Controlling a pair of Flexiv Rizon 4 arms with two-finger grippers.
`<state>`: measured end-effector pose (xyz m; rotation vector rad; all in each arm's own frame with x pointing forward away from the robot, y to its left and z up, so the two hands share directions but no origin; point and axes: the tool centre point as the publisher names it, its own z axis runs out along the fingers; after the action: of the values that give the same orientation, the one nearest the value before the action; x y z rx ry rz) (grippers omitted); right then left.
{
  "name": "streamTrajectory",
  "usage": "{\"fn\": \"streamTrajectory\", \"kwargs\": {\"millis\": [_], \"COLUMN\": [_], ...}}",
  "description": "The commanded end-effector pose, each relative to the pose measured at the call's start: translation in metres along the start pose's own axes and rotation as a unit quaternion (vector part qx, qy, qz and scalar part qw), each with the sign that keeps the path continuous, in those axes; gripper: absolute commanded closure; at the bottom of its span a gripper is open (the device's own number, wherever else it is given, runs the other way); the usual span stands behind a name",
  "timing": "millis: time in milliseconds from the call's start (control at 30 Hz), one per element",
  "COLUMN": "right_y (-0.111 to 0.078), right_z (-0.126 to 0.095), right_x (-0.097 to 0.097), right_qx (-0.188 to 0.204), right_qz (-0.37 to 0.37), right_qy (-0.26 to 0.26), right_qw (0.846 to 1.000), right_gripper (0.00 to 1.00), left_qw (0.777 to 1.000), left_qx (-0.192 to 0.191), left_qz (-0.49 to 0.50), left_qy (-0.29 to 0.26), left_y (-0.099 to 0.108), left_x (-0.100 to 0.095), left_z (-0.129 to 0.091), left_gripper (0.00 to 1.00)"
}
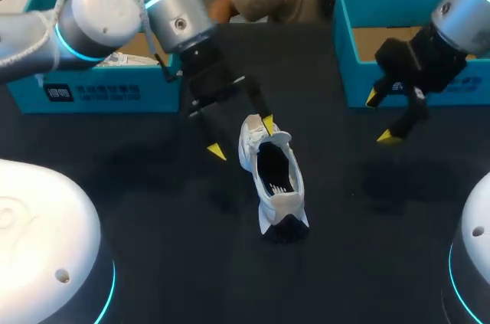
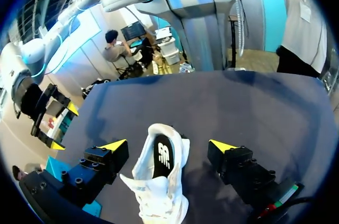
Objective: Take the shoe out of the shoebox, open the shoe tongue, remove and reinsert the insole, then place the shoe into the shoebox
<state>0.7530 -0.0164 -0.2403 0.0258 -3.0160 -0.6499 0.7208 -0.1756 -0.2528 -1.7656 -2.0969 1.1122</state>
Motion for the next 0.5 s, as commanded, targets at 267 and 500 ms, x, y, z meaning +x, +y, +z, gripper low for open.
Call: {"fn": "streamTrajectory", "kwargs": {"millis": [267, 500], "right_y": [-0.007, -0.012], "right_z": [-0.022, -0.029], "right_x": [-0.001, -0.002], "right_qx": [0.021, 0.024], "right_qz": [0.002, 0.041], "right_qy": [0.009, -0.004], "right_qw": [1.0, 0.999], "right_gripper": [0.0, 0.0], "left_qw": [0.997, 0.996], "left_qx": [-0.021, -0.037], "left_qz": [-0.006, -0.018], "left_qy": [0.077, 0.082], "left_y": [0.007, 0.016], "left_x": [-0.019, -0.024], "left_z": [-0.015, -0.018], "left_gripper": [0.0, 0.0]}}
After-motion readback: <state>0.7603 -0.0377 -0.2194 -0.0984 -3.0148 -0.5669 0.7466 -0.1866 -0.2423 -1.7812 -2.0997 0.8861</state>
